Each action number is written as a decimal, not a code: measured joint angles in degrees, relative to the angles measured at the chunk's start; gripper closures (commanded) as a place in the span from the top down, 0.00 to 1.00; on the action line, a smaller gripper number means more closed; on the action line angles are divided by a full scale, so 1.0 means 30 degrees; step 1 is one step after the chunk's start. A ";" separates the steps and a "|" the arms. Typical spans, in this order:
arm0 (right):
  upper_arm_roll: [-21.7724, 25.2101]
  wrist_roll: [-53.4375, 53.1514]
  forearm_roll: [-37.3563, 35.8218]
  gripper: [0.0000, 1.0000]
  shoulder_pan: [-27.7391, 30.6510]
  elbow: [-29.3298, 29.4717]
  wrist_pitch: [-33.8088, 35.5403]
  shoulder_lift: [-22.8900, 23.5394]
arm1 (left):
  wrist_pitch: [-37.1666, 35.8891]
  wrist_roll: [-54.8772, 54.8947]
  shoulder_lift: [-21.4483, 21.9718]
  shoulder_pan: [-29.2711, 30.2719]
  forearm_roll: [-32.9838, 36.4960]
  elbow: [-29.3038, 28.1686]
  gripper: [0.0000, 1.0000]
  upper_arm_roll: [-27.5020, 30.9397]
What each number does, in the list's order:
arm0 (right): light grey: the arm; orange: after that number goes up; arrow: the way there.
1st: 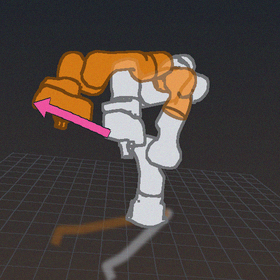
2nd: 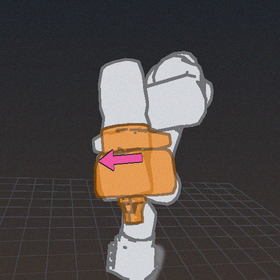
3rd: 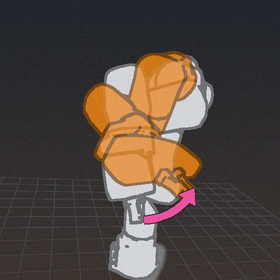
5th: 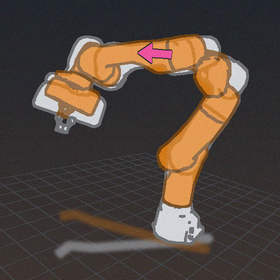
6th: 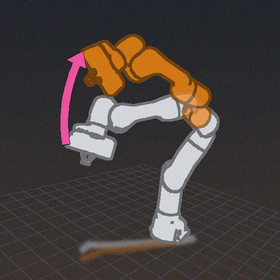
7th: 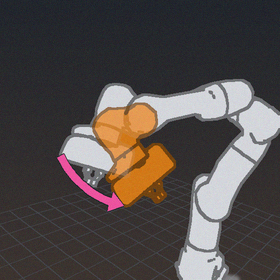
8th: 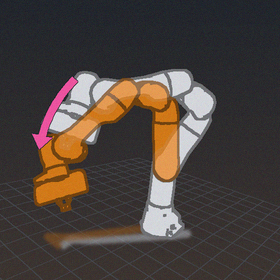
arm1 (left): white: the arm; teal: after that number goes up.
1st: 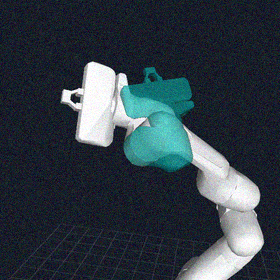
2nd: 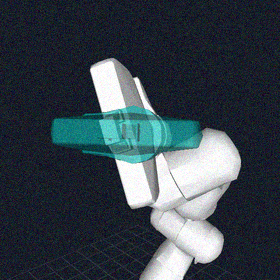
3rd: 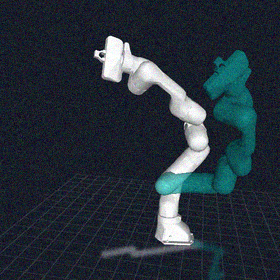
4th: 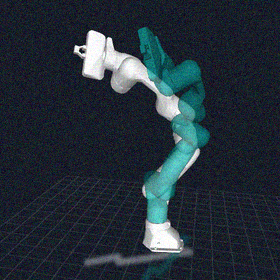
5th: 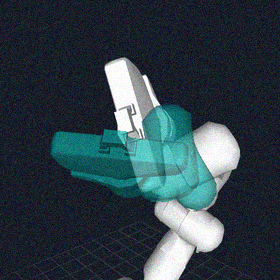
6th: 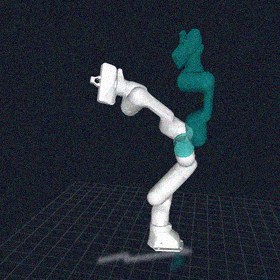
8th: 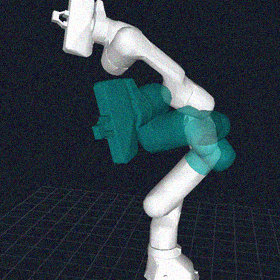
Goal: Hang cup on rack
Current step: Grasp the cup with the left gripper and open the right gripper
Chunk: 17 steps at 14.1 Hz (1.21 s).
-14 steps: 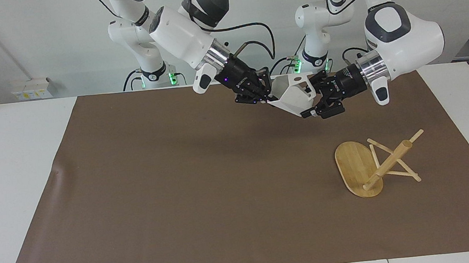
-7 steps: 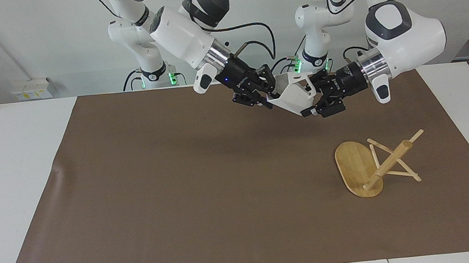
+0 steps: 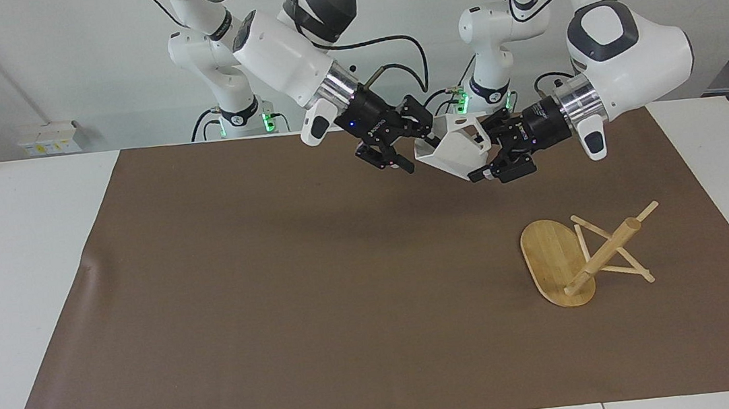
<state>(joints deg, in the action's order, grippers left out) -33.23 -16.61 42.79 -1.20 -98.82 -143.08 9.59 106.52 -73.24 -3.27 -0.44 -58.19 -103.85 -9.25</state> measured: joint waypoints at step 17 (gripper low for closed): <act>0.0116 0.0012 -0.0556 1.00 0.0056 -0.0013 0.0000 0.0004 | -0.0292 -0.5550 -0.0023 0.1106 0.3500 -0.0105 0.00 0.0402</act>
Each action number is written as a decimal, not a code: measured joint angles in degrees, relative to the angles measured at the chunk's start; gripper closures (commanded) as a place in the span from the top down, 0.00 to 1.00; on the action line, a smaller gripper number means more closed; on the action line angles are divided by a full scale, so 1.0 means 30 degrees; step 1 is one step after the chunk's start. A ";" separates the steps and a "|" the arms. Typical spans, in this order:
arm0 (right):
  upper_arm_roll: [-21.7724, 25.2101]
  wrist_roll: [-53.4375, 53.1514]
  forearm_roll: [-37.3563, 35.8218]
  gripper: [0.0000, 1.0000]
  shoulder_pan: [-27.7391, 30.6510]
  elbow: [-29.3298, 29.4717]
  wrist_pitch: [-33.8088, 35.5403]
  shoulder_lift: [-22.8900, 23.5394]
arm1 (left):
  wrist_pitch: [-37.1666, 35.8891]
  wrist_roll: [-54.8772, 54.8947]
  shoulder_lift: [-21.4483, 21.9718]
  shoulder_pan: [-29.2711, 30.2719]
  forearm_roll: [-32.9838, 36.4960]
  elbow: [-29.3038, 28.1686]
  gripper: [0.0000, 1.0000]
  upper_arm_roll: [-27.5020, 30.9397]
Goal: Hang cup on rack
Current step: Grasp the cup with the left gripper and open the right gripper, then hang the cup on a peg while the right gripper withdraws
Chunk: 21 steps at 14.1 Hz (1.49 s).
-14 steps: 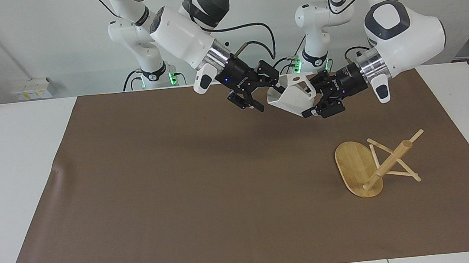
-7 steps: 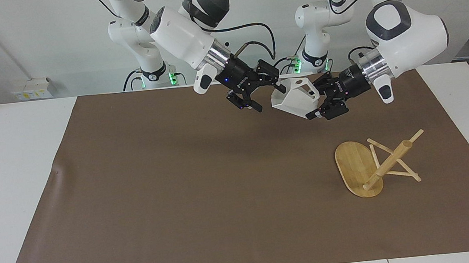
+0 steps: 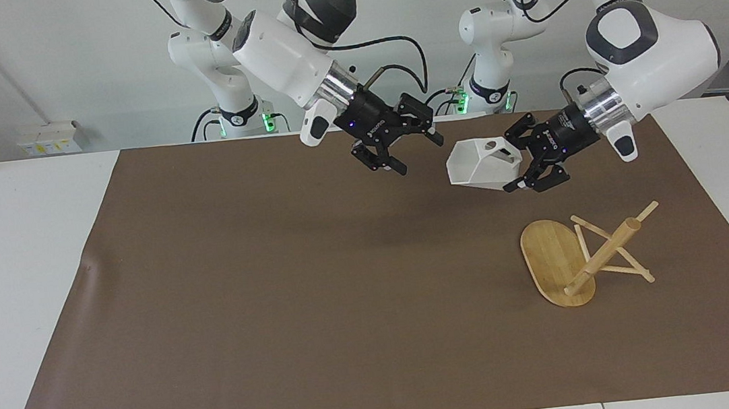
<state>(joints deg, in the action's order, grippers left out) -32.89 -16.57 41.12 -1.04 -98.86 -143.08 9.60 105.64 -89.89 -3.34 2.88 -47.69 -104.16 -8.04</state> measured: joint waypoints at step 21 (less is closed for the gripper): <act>0.7546 0.5173 -0.4354 1.00 0.0273 -0.0594 0.3426 -0.0704 | 0.8992 -0.7714 0.0396 0.0181 0.0081 -0.4110 0.00 -0.0094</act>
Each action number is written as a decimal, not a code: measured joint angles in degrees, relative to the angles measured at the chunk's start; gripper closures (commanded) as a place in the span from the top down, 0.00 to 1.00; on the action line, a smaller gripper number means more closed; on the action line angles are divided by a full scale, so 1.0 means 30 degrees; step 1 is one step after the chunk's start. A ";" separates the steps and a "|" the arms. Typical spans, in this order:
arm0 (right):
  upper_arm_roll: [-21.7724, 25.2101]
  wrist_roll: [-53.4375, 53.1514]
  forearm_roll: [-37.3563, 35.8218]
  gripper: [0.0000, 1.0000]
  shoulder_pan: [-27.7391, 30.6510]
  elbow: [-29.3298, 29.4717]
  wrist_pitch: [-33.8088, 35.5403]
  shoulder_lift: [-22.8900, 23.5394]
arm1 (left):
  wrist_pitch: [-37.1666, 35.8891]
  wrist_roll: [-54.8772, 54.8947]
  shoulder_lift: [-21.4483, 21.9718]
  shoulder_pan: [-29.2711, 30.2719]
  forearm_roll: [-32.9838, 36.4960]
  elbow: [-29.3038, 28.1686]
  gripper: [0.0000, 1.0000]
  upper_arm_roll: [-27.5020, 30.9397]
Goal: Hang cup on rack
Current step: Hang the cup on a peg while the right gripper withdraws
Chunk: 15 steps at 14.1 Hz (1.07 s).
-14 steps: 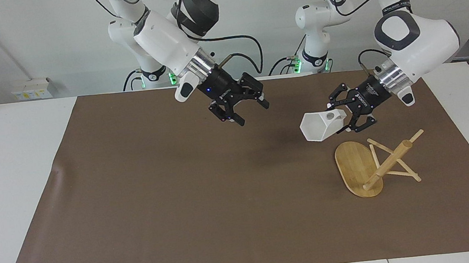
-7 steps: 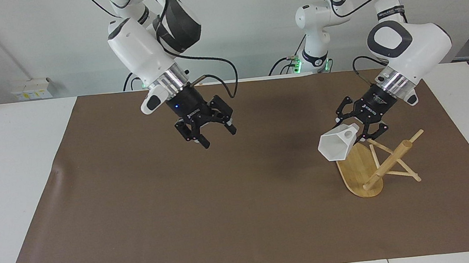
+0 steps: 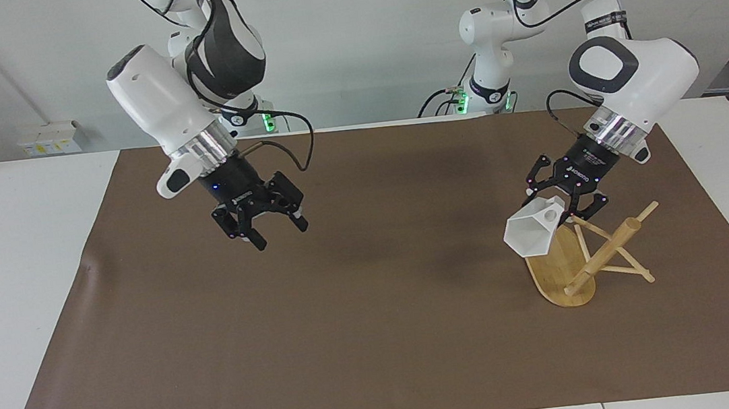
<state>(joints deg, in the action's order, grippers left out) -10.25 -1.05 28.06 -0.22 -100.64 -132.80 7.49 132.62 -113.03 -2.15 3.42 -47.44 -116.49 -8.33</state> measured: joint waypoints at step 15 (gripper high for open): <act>0.4785 1.0675 -0.4429 1.00 0.0046 -0.0034 0.5488 -0.0792 | 0.2838 -0.2241 0.0030 0.0035 0.0000 -0.0911 0.00 0.0054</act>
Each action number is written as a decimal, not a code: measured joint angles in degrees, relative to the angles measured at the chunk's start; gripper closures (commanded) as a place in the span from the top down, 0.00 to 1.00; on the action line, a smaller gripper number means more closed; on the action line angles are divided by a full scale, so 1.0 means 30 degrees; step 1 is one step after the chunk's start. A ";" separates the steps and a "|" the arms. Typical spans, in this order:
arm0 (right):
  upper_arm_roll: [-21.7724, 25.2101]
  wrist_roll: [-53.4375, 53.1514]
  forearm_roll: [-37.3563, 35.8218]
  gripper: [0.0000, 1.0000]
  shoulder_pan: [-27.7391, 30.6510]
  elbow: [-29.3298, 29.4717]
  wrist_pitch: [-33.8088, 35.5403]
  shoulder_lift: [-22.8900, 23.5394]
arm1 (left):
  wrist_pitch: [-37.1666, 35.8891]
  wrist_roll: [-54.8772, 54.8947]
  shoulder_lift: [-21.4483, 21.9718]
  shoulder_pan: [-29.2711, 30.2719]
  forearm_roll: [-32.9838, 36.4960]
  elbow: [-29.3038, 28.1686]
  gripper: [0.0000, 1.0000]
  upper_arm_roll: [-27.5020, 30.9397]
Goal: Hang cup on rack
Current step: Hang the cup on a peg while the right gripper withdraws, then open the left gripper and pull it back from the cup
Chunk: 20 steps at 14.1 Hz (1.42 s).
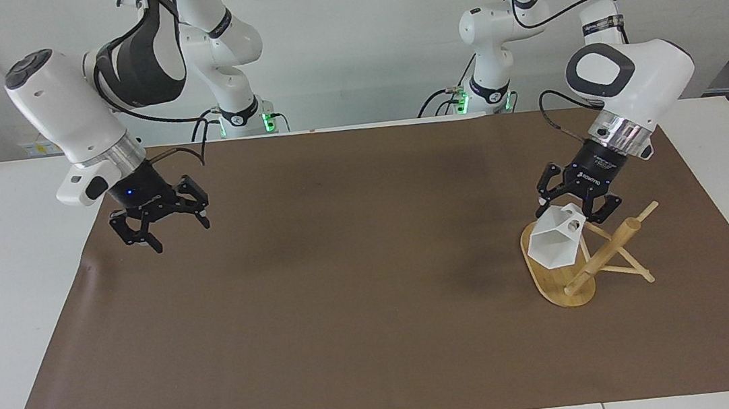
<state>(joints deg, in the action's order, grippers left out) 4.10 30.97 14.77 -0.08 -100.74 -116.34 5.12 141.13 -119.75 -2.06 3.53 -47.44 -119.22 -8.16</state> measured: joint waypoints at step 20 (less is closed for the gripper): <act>0.2888 -0.5711 -0.0434 1.00 0.0104 0.0412 -0.0037 -0.0269 | 0.2238 -0.1811 0.0021 0.0000 -0.0001 -0.0550 1.00 -0.0007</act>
<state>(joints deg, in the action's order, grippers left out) 12.77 13.84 13.47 0.23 -99.51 -116.45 4.31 147.85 -125.19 -2.00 3.53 -47.45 -120.87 -8.19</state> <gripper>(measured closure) 0.000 0.247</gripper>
